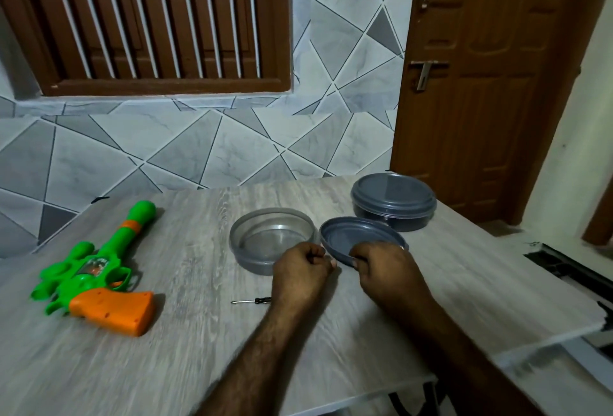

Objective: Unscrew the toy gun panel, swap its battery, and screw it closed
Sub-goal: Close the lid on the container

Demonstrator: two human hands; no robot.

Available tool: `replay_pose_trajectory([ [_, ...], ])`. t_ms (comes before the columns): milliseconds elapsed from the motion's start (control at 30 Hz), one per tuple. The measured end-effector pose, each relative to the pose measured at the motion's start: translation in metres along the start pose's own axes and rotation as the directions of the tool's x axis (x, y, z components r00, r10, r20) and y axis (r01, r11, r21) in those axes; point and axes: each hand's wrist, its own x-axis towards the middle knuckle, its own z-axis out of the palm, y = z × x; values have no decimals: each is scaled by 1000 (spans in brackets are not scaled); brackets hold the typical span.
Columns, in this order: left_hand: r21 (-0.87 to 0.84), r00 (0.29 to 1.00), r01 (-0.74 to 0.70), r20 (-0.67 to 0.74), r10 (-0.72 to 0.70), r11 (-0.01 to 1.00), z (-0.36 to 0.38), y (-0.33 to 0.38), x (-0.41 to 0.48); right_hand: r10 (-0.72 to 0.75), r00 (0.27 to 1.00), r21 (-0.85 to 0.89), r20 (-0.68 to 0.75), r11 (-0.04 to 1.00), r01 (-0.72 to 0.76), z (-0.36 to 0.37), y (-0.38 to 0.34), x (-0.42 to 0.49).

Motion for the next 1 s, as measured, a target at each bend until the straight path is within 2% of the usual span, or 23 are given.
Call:
replay_pose_trajectory([
  [133, -60, 996, -80, -54, 77, 995, 3, 9, 5, 42, 968, 303, -247, 952, 36, -19, 6, -12],
  [233, -92, 982, -133, -147, 119, 987, -2, 18, 12, 112, 952, 592, -284, 802, 82, -38, 6, -13],
  [333, -104, 969, -134, -224, 109, 985, -11, 27, 20, 124, 955, 814, -269, 559, 156, -56, 3, -10],
  [467, -140, 976, -67, -215, 35, 988, -26, 39, 28, 94, 969, 956, -230, 209, 207, -72, 0, 3],
  [567, -158, 979, -21, -201, -12, 987, -42, 44, 33, 32, 990, 986, -134, -95, 137, -77, -4, 13],
  [633, -267, 975, -2, -214, -57, 964, -56, 44, 38, -28, 998, 956, -63, -289, 52, -74, -8, 20],
  [667, -351, 976, 5, -201, -81, 936, -61, 44, 38, -46, 998, 938, -35, -345, 17, -70, -10, 23],
  [733, -464, 977, 39, -166, -131, 885, -71, 40, 42, -52, 999, 912, 14, -409, -34, -61, -14, 31],
  [833, -478, 976, 42, -168, -138, 877, -86, 30, 48, -24, 997, 901, 69, -428, -72, -45, -18, 43],
  [1000, -423, 956, 102, -207, -206, 900, -101, 11, 62, 107, 987, 966, 122, -240, -94, -26, -30, 57],
])
